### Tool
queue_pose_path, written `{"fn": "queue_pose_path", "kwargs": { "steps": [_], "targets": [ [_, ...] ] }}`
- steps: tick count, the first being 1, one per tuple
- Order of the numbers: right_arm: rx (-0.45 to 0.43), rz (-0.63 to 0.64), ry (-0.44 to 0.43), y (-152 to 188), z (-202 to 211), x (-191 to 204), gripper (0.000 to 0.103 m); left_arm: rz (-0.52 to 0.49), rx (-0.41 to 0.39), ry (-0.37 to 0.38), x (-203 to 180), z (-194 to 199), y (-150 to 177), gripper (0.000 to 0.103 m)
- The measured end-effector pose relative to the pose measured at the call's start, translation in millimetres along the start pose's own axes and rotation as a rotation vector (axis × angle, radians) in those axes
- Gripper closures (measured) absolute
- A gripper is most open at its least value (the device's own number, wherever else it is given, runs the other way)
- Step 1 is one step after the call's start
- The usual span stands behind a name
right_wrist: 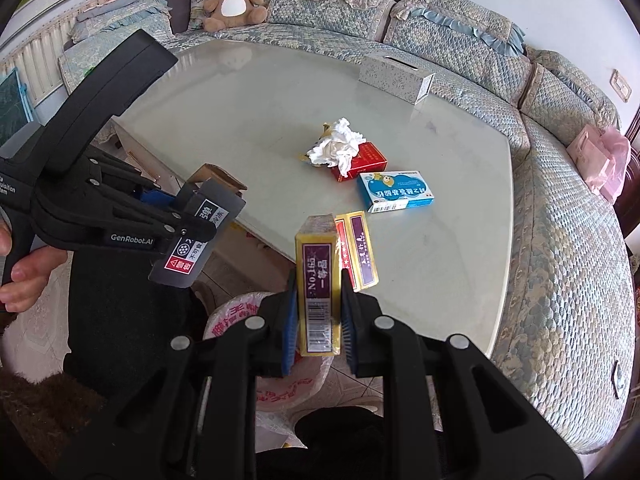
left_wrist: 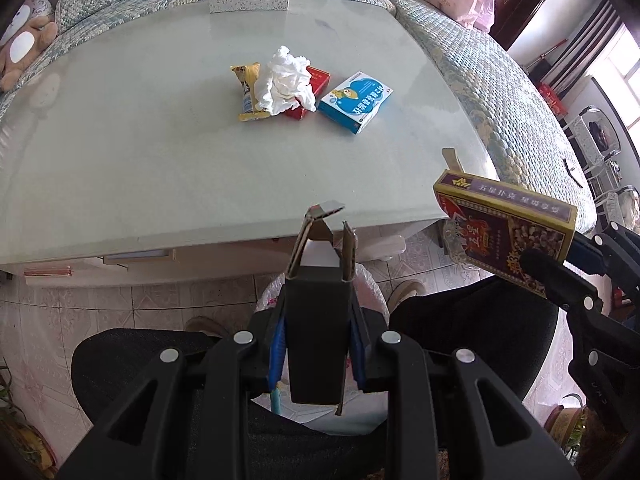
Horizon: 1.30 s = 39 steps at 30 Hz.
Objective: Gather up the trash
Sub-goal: 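Lift the brown box and yellow pack and carry them toward the wastebasket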
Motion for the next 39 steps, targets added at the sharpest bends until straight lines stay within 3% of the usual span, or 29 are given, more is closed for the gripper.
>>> {"fn": "queue_pose_path", "kwargs": {
  "steps": [12,39],
  "targets": [
    [0.044,-0.019,-0.068,18.3,-18.8,15.2,0.084,-0.045,0.040,-0.017,-5.9,-35.2,29.9,0.077],
    [0.201,-0.112,-0.149,88.5,-114.1,45.3,0.084,-0.046,0.198,-0.032,9.1,-152.8,69.0,0.077]
  ]
}}
Point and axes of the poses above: each gripper's, at about its wrist camera, not at the fingertips, and z roughly against the way its jaws point, x to its left, y to its underside, the point moved 4 cm from there along -z, roughly the way its jaws point, and after that the axes turned 10 degrees about z, right-handed, at the moved point
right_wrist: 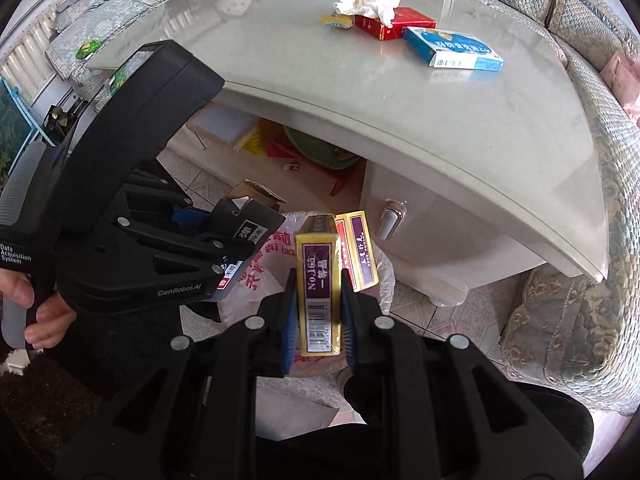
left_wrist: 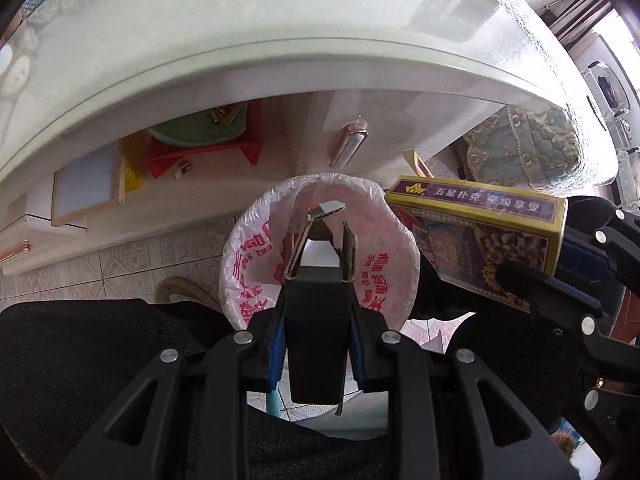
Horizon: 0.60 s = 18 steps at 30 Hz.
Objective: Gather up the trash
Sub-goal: 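Lift the brown box and yellow pack and carry them toward the wastebasket, then open left tool over the wastebasket dropping the box while right tool drops the pack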
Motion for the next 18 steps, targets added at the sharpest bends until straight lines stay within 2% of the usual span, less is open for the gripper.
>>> {"fn": "queue_pose_path", "kwargs": {
  "steps": [18],
  "targets": [
    [0.124,-0.093,-0.050,15.4,-87.3,-14.0,0.084,0.102,0.118,0.005,22.4,-80.2,-9.8,0.077]
  ]
}}
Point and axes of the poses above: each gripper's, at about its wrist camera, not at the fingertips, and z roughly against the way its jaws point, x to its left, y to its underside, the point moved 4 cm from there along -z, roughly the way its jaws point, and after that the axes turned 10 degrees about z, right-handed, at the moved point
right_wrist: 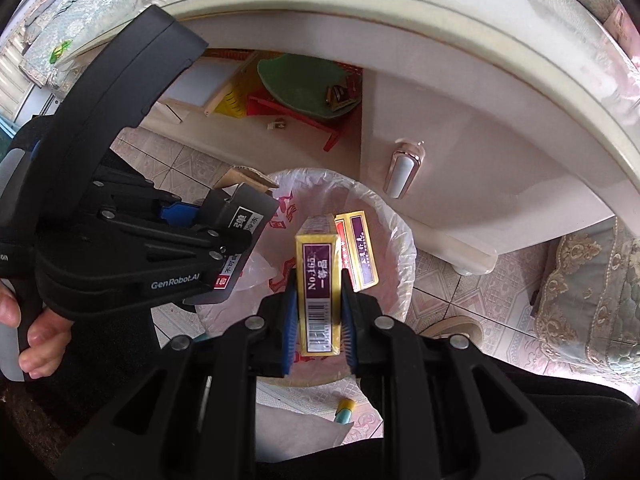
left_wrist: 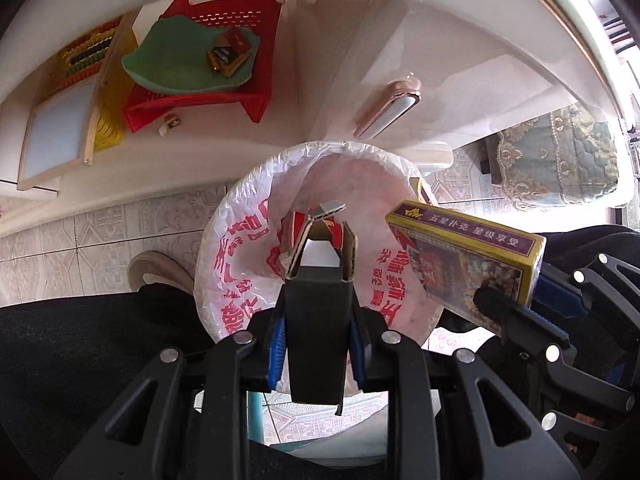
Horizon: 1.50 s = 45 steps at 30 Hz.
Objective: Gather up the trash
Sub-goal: 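Open left tool over the wastebasket dropping the box while right tool drops the pack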
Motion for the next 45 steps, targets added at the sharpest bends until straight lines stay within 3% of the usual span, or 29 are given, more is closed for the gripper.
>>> {"fn": "queue_pose_path", "kwargs": {
  "steps": [12,22,30,32,34,35,39,45],
  "targets": [
    [0.052,-0.050,-0.008,6.4,-39.3,-5.3,0.084,0.008,0.047,-0.057,7.6,-32.5,1.0,0.077],
    [0.100,-0.070,-0.018,14.6,-65.3,-6.3,0.084,0.044,0.114,-0.048,17.1,-55.8,-2.1,0.077],
    [0.117,-0.074,-0.026,16.7,-71.9,-6.5,0.083,0.039,0.123,-0.061,17.6,-60.7,-2.1,0.077],
    [0.116,-0.080,-0.027,16.5,-71.2,-7.4,0.080,0.039,0.124,-0.073,17.6,-60.6,-2.8,0.073],
    [0.112,-0.082,-0.008,16.3,-69.9,-8.7,0.057,0.040,0.120,-0.090,17.8,-59.7,-3.4,0.050],
    [0.105,-0.079,-0.002,16.2,-68.4,-8.8,0.049,0.035,0.106,-0.102,17.6,-57.9,-4.1,0.047],
    [0.098,-0.084,-0.003,16.4,-65.6,-10.4,0.049,0.009,0.081,-0.112,15.1,-52.6,-4.6,0.039],
    [0.097,-0.095,-0.008,15.7,-65.0,-12.5,0.049,-0.002,0.085,-0.124,17.0,-51.2,-3.9,0.039]
  ]
}}
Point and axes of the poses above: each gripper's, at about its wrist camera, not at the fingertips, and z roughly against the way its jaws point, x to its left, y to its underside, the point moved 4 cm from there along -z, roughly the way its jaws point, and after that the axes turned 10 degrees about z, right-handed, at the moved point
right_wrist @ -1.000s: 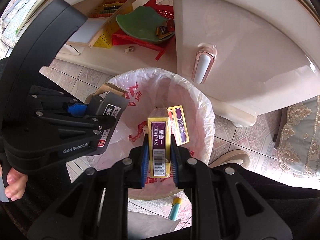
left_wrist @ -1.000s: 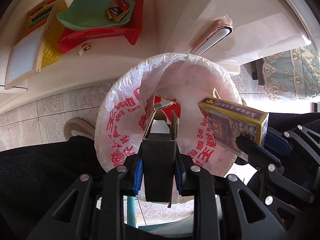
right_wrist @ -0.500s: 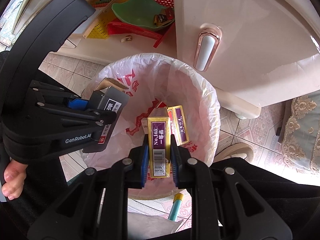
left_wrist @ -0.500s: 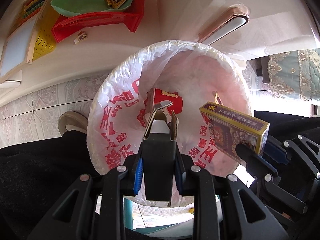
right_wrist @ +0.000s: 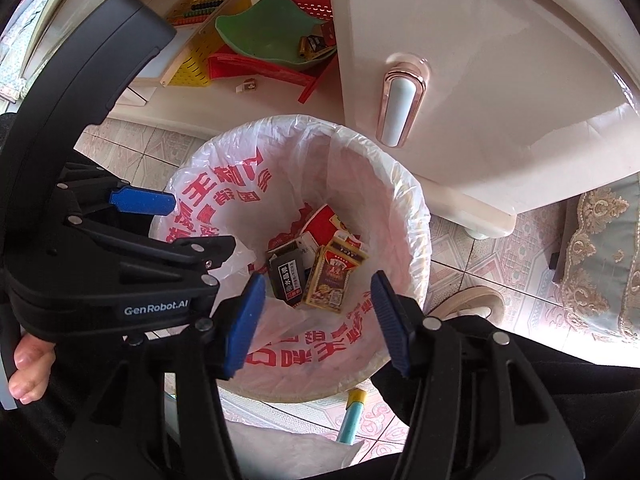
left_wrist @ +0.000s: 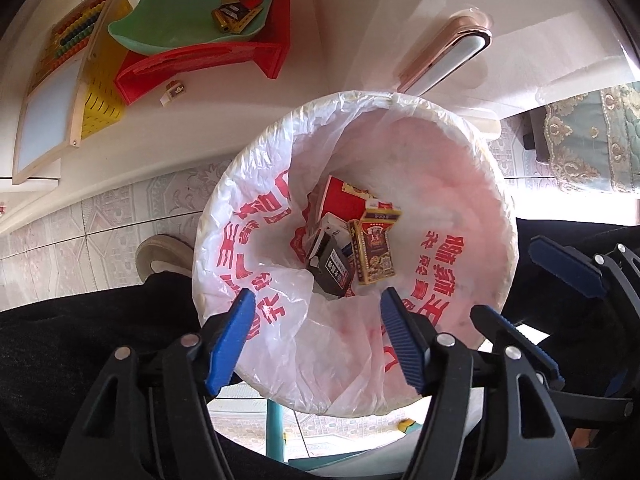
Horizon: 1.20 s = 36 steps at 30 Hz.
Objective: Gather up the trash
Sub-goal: 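Open left tool over the wastebasket dropping the box while right tool drops the pack, then move both open tools back over the table toward the tissue and medicine box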
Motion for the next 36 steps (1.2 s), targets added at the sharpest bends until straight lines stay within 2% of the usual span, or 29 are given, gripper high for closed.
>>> {"fn": "queue_pose_path", "kwargs": {
  "steps": [10,15,16,18,20,24,30,33,36],
  "targets": [
    [0.005,0.005,0.006,1.2,5.6,1.4,0.048,-0.002,-0.017,-0.008,-2.6,9.4,7.3,0.038],
    [-0.049,0.033,0.020,6.6,44.2,2.2,0.034,-0.076,-0.084,0.005,-5.7,54.8,23.2,0.038],
    [-0.068,0.037,0.011,7.7,55.9,1.1,0.033,-0.086,-0.087,0.014,-5.0,66.1,27.0,0.037],
    [-0.106,0.040,-0.004,7.4,82.5,-2.4,0.025,-0.098,-0.072,0.036,0.0,91.5,30.5,0.033],
    [-0.147,0.051,-0.012,2.8,111.5,-6.2,0.023,-0.105,-0.069,0.050,6.6,124.0,28.6,0.033],
    [-0.226,0.097,0.002,-16.3,174.9,-13.1,0.022,-0.080,-0.165,0.028,26.5,209.5,3.3,0.027],
    [-0.342,0.208,0.112,-57.8,265.0,-19.2,0.019,-0.056,-0.334,-0.047,44.0,327.7,-44.4,0.016],
    [-0.373,0.286,0.141,-80.2,296.2,-21.0,0.015,-0.069,-0.306,-0.014,41.0,356.6,-65.4,0.015],
    [-0.372,0.335,0.122,-103.2,319.3,-29.8,0.015,-0.074,-0.277,-0.014,35.5,372.8,-85.7,0.015]
  ]
}}
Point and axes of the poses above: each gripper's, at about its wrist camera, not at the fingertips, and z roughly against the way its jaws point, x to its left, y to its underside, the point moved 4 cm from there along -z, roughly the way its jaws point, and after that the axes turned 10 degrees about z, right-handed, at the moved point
